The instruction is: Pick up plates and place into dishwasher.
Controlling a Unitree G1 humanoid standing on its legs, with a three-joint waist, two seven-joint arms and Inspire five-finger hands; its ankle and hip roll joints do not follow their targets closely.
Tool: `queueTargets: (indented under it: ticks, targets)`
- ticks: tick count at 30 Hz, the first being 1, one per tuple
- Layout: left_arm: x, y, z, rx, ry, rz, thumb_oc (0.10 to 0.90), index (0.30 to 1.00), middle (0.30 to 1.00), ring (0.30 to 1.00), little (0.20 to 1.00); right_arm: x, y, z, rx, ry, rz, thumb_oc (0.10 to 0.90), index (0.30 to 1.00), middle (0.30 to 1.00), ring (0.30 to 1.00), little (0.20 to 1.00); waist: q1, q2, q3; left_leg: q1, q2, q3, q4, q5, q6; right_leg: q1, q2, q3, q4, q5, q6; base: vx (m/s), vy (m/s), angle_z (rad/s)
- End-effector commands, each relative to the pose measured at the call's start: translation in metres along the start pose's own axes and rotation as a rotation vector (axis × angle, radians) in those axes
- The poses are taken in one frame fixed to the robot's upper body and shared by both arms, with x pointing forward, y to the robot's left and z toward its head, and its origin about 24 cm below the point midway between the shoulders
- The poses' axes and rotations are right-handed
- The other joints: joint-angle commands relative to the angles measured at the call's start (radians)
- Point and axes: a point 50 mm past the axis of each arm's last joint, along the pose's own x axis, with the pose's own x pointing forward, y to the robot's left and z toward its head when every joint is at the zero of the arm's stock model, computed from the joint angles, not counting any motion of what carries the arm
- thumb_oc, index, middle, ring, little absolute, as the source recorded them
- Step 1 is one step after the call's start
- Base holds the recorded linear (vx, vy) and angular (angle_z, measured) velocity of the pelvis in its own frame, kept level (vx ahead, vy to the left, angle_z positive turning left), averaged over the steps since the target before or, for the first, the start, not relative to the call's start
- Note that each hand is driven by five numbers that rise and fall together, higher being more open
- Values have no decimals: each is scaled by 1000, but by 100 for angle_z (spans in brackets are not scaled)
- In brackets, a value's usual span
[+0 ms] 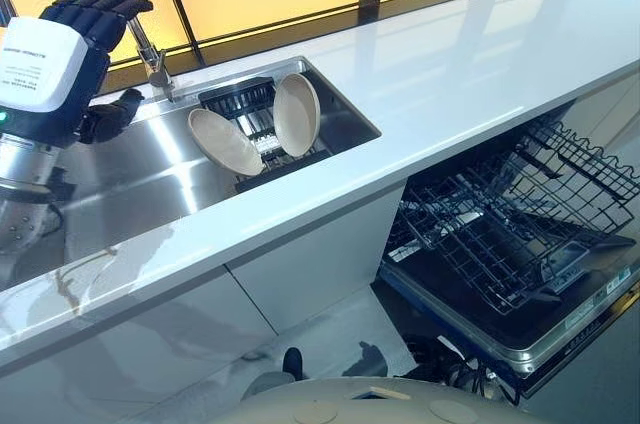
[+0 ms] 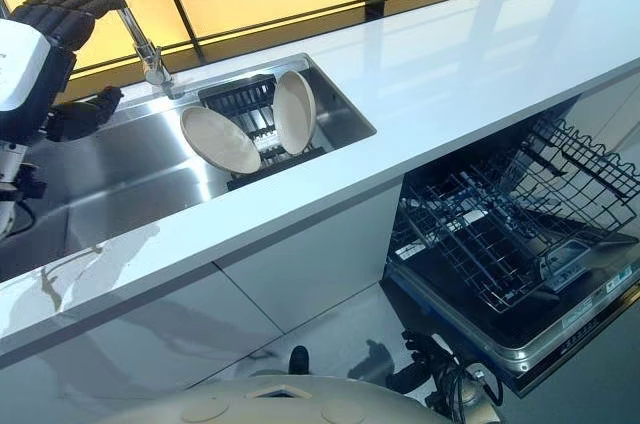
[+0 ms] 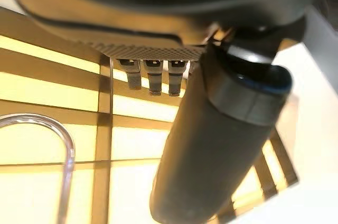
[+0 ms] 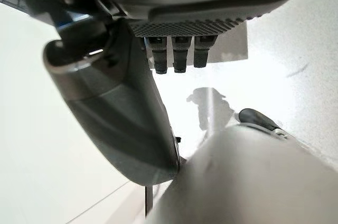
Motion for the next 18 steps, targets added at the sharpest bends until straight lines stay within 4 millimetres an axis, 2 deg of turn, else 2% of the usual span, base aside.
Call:
queueTargets:
  ticks: [1,4,7,12,18]
  targets:
    - [29,37,-20,165,26,62,800,900,900,900,900,-2,-18,29,-61,-114,-15,800,900,900,900,900,-35,0,-6,130,-94,56,12,-244,51,-150,16,29,7,98,42,0,0,0]
    - [39,24,-23,205,40,-169,800,900,900,900,900,-1,-22,30,-73,-109,-13,800,900,900,900,900,-47,10,-8,133,-96,66,12,-245,53,-152,18,35,8,100,46,12,22,0]
    - [42,13,-24,202,64,-269,800,900,900,900,900,0,-23,29,-77,-103,-14,800,900,900,900,900,-53,15,-5,134,-97,71,13,-247,55,-154,17,37,10,102,50,2,19,-9]
    - [51,7,-31,197,93,-356,800,900,900,900,900,0,-26,22,-91,-93,-14,800,900,900,900,900,-65,19,-3,138,-98,84,15,-250,58,-155,18,43,10,104,54,7,15,-6]
    - [60,0,-29,171,81,-406,800,900,900,900,900,2,-29,20,-90,-92,-17,800,900,900,900,900,-69,21,-1,138,-99,89,16,-253,60,-157,21,50,11,105,56,6,8,-4]
